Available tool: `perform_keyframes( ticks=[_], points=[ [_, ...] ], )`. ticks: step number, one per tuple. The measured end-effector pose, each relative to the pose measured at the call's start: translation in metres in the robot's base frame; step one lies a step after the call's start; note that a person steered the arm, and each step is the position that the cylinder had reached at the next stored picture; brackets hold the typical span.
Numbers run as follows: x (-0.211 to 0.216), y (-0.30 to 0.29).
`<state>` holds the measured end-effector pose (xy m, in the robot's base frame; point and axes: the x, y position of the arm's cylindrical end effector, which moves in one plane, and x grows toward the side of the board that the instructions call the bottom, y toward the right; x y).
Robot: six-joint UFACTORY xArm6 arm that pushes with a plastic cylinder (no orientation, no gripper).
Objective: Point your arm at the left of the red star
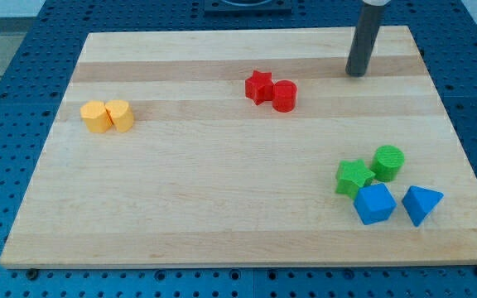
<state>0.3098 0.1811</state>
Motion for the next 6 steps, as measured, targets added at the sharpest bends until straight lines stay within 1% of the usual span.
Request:
perform_keyframes(
  ticks=[3,4,5,6],
  points=[
    [0.000,0.031],
    [0.000,0.032],
    [-0.001,-0.021],
    [-0.006,-0.125]
  ],
)
